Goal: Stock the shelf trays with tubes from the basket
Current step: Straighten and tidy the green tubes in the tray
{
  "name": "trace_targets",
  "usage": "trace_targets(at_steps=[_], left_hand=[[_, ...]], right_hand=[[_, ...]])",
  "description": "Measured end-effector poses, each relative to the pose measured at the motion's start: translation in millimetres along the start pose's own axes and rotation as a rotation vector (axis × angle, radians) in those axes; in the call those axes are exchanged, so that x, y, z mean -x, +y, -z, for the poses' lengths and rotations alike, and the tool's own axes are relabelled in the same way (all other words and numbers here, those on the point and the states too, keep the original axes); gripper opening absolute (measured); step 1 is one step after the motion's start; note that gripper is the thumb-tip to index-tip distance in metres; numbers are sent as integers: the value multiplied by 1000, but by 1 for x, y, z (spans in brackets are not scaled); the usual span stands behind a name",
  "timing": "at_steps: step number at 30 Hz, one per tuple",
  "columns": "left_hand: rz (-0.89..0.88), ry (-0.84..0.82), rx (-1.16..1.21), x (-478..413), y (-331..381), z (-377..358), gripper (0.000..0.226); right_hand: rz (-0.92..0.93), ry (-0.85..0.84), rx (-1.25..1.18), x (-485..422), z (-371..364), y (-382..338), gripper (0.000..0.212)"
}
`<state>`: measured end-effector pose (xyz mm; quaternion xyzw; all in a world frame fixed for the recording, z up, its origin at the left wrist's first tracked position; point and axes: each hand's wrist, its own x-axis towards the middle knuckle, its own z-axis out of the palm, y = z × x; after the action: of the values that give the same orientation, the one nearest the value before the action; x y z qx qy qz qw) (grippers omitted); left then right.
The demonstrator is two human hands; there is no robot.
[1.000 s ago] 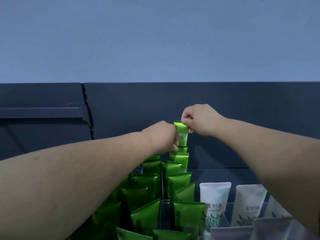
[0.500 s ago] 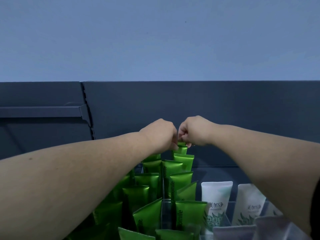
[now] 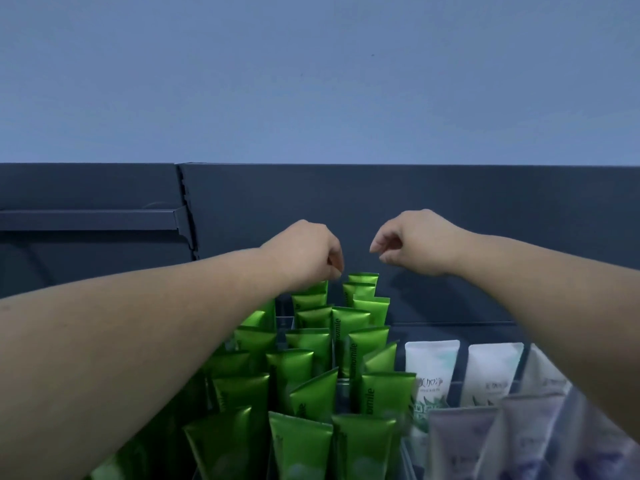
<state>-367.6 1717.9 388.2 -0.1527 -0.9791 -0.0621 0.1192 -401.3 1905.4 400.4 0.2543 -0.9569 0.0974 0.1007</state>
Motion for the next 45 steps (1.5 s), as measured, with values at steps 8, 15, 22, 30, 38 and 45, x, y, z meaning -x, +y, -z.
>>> trace_targets(at_steps=[8,15,22,30,38,45], left_hand=[[17,-106,-60,48,-18,19,14],[8,-241,-151,40,-6,3,29],[1,-178,-153,39,-13,-1,18],[-7,-169,-128,41,-23,-1,14],[12,-208,-36,42,-23,6,25],[-71,-23,10,26,2,12,20]], right_hand=[[55,-27,-16,44,-2,-36,7],[72,-111,107,32,-18,-58,6],[96,-85,217,33,-16,-56,19],[64,-68,218,44,-11,-46,12],[47,-117,188,48,-9,-43,11],[1,-103,116,49,-17,-41,8]])
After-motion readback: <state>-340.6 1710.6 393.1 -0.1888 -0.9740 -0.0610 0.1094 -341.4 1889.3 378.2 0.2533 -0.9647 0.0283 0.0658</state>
